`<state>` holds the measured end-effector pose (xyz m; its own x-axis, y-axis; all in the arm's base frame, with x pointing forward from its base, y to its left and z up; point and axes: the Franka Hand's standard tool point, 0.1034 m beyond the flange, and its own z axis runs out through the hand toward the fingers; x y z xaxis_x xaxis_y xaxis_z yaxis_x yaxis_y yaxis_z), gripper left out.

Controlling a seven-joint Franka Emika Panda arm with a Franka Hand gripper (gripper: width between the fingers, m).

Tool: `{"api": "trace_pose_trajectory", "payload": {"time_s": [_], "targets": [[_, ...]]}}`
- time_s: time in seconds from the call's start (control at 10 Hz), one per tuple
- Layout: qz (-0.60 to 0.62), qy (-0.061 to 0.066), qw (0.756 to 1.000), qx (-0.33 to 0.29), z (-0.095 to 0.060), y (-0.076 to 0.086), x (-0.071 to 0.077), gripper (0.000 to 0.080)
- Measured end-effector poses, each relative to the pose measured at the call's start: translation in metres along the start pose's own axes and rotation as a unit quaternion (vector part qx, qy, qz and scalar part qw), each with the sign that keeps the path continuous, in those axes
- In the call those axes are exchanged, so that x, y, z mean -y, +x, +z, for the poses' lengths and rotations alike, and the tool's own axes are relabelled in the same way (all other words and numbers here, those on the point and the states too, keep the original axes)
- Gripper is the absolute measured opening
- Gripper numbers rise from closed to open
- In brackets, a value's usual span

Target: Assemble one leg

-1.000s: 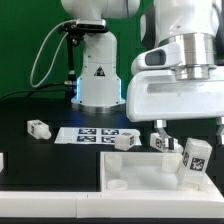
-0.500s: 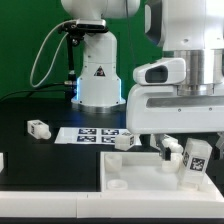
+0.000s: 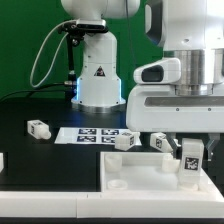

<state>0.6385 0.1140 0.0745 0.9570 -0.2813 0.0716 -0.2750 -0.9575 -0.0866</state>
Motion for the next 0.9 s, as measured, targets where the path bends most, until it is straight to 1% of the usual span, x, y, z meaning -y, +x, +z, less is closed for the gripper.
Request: {"api": "trace_pose_trajectory", "payload": {"time_s": [0.2, 0.3, 0.5, 0.6, 0.7, 0.8, 0.9], "targets": [[0.076, 0.0, 0.997, 0.0, -0.0001, 0.0002, -0.0001, 0.0285], [0.15, 0.0, 0.989, -0.007, 0.0013, 0.0016, 0.0005, 0.0285], [0.303, -0.016, 0.953, -0.01, 0.0017, 0.0016, 0.002, 0.0285], [0.38, -0.021, 0.925, -0.004, 0.002, 0.0037, 0.0018, 0.0285], [0.458, -0.016, 0.889, 0.0, 0.0022, 0.0051, 0.0, 0.0285], [0.528, -0.002, 0.849, 0.002, 0.0024, 0.0051, -0.001, 0.0285], [0.577, 0.008, 0.817, 0.005, 0.0024, 0.0039, -0.0016, 0.0287]]}}
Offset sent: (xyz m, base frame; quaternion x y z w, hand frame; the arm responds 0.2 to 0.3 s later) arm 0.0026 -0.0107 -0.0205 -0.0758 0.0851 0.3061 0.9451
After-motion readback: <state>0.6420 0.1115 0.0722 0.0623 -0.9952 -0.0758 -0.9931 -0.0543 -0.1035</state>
